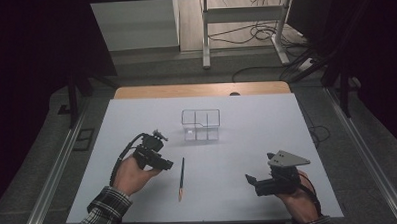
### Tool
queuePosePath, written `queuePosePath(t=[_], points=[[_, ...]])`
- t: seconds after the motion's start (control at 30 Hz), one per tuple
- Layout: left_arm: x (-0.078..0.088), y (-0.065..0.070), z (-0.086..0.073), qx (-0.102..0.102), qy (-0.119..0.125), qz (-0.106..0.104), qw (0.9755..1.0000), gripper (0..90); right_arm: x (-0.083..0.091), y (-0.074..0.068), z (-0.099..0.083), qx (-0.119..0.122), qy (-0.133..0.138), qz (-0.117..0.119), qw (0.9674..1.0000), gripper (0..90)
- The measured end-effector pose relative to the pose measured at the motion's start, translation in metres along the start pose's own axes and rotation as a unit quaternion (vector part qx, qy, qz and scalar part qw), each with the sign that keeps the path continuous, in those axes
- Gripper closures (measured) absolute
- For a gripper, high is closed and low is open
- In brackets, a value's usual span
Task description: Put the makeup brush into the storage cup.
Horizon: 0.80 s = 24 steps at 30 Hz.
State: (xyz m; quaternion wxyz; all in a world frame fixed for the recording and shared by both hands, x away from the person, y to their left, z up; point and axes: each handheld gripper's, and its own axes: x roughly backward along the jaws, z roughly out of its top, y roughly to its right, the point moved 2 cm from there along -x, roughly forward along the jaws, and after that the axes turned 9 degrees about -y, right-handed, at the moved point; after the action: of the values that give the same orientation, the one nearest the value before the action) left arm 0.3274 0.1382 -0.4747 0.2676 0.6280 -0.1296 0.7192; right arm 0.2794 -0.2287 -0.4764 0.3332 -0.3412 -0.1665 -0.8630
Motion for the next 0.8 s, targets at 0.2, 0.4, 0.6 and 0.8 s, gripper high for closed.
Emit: queuePosePath(t=[0.2,0.4,0.6,0.8], points=[[-0.010,0.006,0.003,0.003,-0.004,-0.008,1.0000,52.4,0.000,0.000,0.000,0.000,-0.002,0.000,1.0000,0.0],[-0.018,0.012,0.005,0.007,-0.007,-0.012,0.9999,57.7,-0.001,-0.001,0.000,0.000,-0.003,0.000,1.0000,0.0],[-0.028,0.017,0.008,0.014,-0.011,-0.013,0.9998,60.3,-0.001,-0.001,0.000,0.000,-0.005,0.000,1.0000,0.0],[-0.038,0.024,0.009,0.019,-0.012,-0.010,0.9997,60.6,-0.001,-0.001,0.000,0.001,-0.007,0.000,1.0000,0.0]])
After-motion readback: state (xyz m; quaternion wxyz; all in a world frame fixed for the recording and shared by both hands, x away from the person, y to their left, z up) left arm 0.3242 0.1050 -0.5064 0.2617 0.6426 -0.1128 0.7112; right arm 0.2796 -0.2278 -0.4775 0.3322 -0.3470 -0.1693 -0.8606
